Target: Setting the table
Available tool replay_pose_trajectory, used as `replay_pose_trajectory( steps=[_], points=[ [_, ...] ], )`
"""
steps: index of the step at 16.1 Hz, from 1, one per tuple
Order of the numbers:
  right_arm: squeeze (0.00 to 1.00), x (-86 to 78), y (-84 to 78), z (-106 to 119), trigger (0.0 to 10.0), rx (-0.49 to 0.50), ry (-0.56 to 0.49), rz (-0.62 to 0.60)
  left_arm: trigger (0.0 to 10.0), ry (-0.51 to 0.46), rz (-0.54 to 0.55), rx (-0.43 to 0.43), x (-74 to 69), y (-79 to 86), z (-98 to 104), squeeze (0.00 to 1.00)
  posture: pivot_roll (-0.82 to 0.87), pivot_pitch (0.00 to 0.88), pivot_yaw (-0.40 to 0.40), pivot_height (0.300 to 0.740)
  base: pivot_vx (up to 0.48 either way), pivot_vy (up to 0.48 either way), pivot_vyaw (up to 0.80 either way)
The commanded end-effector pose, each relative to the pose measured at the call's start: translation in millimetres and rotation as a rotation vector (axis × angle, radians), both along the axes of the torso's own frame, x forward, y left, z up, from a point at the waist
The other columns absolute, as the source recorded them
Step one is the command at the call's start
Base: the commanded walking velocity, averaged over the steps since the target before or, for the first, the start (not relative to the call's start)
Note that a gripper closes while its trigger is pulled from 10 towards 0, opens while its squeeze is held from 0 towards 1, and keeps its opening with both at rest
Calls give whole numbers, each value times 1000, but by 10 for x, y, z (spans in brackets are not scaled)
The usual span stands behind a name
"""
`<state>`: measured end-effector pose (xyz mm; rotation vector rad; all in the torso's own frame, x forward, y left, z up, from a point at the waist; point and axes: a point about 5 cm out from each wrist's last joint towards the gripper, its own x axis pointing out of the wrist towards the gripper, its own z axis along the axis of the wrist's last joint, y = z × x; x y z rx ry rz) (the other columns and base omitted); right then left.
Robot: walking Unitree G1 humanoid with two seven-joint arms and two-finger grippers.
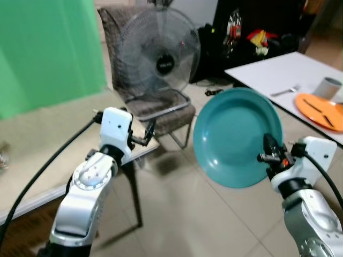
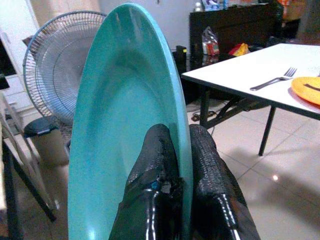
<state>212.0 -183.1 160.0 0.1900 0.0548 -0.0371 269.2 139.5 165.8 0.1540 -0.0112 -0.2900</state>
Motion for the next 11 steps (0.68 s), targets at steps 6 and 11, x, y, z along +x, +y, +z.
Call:
replay_pose_trajectory(
  steps=[6, 11],
  points=[
    [0, -16, -72, 57, 10000, -23, -36, -46, 10000, -7, -28, 2, 35, -69, 20, 0, -5, 0, -25, 740, 0, -398, 0],
    [0, -11, -76, 61, 10000, -21, -40, -51, 10000, -12, -30, 2, 51, -75, 27, 0, -8, 0, -26, 740, 0, -398, 0]
  ],
)
